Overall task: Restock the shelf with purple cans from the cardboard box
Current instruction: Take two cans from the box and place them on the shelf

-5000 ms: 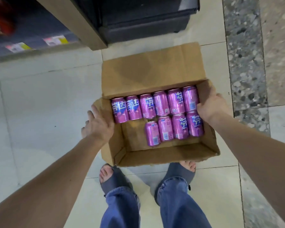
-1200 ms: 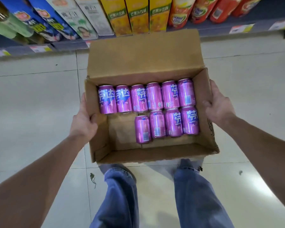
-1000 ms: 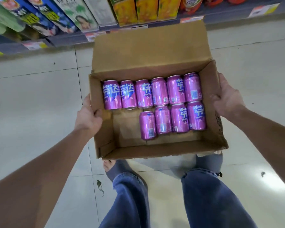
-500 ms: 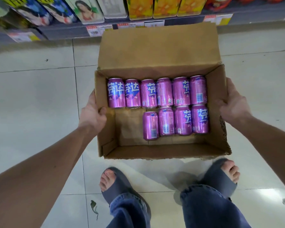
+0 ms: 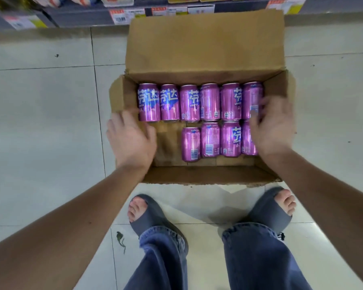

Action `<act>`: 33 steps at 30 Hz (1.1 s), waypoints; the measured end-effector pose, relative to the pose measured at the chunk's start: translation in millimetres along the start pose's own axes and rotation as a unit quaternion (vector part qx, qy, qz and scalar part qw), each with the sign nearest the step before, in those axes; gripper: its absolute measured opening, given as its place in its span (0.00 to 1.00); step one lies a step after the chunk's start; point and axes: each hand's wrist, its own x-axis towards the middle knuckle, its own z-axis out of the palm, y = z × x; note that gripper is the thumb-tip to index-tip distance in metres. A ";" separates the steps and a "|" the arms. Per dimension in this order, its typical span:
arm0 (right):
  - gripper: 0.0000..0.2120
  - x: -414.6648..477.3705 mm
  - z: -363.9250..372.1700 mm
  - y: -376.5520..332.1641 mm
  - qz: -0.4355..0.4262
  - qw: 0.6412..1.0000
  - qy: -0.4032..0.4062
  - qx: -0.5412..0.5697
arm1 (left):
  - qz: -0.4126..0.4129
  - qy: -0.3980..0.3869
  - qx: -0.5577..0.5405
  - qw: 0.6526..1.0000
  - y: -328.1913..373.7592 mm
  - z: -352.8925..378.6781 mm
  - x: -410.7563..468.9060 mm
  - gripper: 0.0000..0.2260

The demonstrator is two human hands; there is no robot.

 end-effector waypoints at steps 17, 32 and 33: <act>0.41 -10.2 118.0 -45.0 0.151 0.954 -0.258 -0.012 | -0.148 -0.374 -0.154 0.903 48.1 119.7 -6.1 0.34; 0.32 -41.6 129.0 -69.2 0.133 0.968 -0.208 -0.042 | -0.177 -0.273 -0.239 0.915 6.2 107.7 -22.7 0.35; 0.32 -44.0 131.5 -71.3 0.129 0.968 -0.212 -0.044 | -0.174 -0.268 -0.239 0.917 0.3 103.2 -21.9 0.36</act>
